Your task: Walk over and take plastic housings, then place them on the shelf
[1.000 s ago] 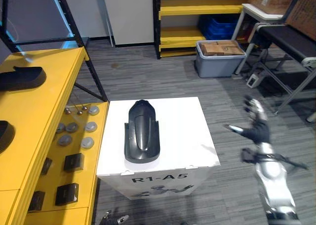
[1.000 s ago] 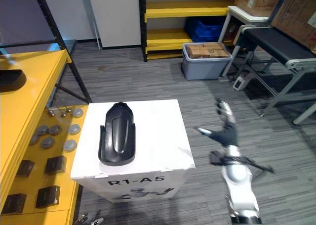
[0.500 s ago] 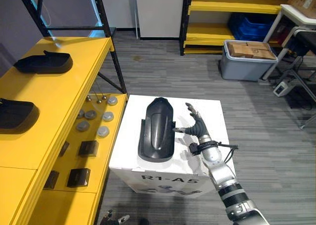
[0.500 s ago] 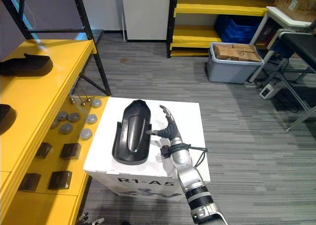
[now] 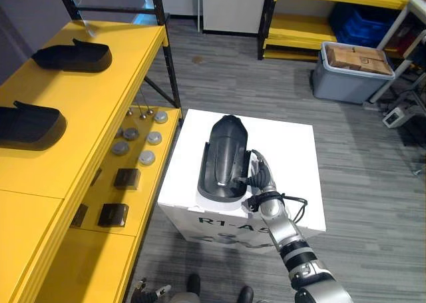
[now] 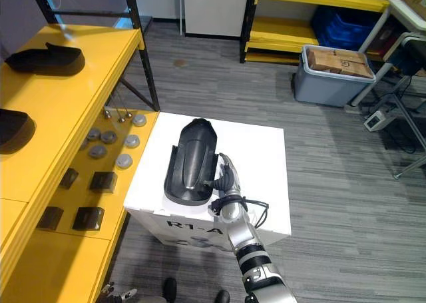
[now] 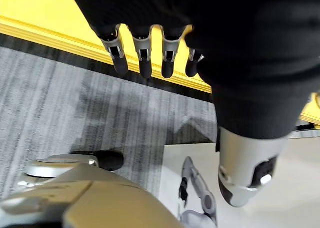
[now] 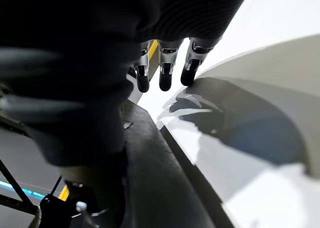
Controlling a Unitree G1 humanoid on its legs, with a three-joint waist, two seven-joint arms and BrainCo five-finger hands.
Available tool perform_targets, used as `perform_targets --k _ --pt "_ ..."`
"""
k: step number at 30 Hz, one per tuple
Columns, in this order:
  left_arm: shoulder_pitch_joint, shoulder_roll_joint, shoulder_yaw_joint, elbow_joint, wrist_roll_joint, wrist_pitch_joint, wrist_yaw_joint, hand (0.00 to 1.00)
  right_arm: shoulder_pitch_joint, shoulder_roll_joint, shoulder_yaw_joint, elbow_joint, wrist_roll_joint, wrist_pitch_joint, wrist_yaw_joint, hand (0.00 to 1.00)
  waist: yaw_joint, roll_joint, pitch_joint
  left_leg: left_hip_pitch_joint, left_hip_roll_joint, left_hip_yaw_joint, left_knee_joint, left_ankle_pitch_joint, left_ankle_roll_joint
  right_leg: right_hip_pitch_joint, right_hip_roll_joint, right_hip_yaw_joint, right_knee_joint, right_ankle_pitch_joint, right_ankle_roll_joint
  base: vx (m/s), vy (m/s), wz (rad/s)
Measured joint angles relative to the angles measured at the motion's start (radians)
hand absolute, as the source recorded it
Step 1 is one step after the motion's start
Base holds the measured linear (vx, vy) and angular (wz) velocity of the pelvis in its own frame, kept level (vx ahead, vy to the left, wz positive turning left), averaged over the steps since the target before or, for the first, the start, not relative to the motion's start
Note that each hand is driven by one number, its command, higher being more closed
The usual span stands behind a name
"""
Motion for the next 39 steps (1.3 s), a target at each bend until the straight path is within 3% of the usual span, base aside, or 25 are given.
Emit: perform_targets --k 6,7,14,28,39 --pt "-0.024 0.008 -0.003 0.002 -0.001 0.005 0.017 0.00 -0.123 0.000 -0.009 0.111 -0.046 0.019 -0.030 0.00 0.010 -0.012 0.019 -0.011 -0.001 -0.006 0.000 0.000 0.000 -0.004 0.004 -0.008 -0.011 0.001 0.000 0.01 -0.003 0.03" --pt "-0.038 0.009 -0.003 0.002 -0.003 0.005 0.021 0.00 -0.149 0.000 -0.026 0.132 -0.058 0.022 -0.036 1.00 0.016 -0.016 0.026 -0.014 -0.001 -0.009 0.000 0.000 0.000 -0.004 0.005 -0.012 -0.014 0.001 0.000 0.03 -0.004 0.09" --pt "-0.069 0.017 -0.013 0.002 -0.039 0.006 0.041 0.00 -0.276 -0.016 -0.097 0.209 -0.058 0.039 -0.073 1.00 0.024 -0.026 0.062 -0.020 -0.003 -0.007 0.000 0.000 0.000 -0.011 0.003 -0.011 -0.014 0.001 0.001 0.00 0.009 0.00" --pt "-0.081 0.031 -0.029 0.004 -0.058 0.008 0.043 0.00 -0.310 -0.051 -0.099 0.200 0.003 0.039 -0.040 1.00 0.026 -0.038 0.080 -0.018 0.001 0.015 -0.003 -0.003 -0.004 -0.019 0.002 0.009 -0.013 0.001 0.001 0.00 0.006 -0.03" --pt "-0.071 0.015 0.009 0.003 -0.058 0.009 0.039 0.00 -0.073 -0.049 -0.103 -0.093 0.027 0.048 -0.026 1.00 0.017 -0.036 0.079 0.014 -0.005 0.007 -0.003 -0.004 -0.006 0.013 -0.010 0.004 -0.007 -0.005 0.009 0.00 0.011 0.02"
